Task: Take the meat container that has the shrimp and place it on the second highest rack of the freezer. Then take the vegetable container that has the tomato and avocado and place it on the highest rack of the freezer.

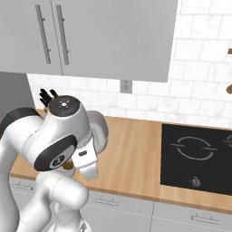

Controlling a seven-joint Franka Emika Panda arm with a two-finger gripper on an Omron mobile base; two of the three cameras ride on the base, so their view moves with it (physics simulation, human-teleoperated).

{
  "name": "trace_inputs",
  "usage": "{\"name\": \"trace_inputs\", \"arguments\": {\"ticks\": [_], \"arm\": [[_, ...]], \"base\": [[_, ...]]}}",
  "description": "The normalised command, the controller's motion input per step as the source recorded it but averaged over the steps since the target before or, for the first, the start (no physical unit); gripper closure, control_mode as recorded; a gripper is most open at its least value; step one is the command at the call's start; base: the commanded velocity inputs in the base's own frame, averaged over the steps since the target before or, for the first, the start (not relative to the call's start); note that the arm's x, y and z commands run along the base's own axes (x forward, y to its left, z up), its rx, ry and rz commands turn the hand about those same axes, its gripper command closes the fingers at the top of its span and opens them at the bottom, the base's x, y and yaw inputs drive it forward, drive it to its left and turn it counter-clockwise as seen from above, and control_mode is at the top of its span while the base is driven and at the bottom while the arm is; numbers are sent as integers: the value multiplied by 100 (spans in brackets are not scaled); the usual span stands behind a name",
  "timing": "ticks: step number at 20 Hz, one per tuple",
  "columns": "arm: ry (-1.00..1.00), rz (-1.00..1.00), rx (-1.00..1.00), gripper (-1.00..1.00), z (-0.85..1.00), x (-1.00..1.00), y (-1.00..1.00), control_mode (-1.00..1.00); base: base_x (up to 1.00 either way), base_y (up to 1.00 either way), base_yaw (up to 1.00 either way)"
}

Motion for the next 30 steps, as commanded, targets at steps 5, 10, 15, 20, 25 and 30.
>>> {"name": "trace_inputs", "arguments": {"ticks": [5,10,15,20,25,30], "arm": [[27,-7,24,100,-1,1,17,-100],[5,-4,12,100,-31,-2,25,-100],[0,-1,1,100,-25,8,16,-100],[0,0,0,100,0,0,0,100],[0,0,0,100,0,0,0,100],[0,0,0,100,0,0,0,100]], "base": [[0,0,0],[0,0,0],[0,0,0],[-22,1,0],[-98,32,0],[-87,71,18]]}}
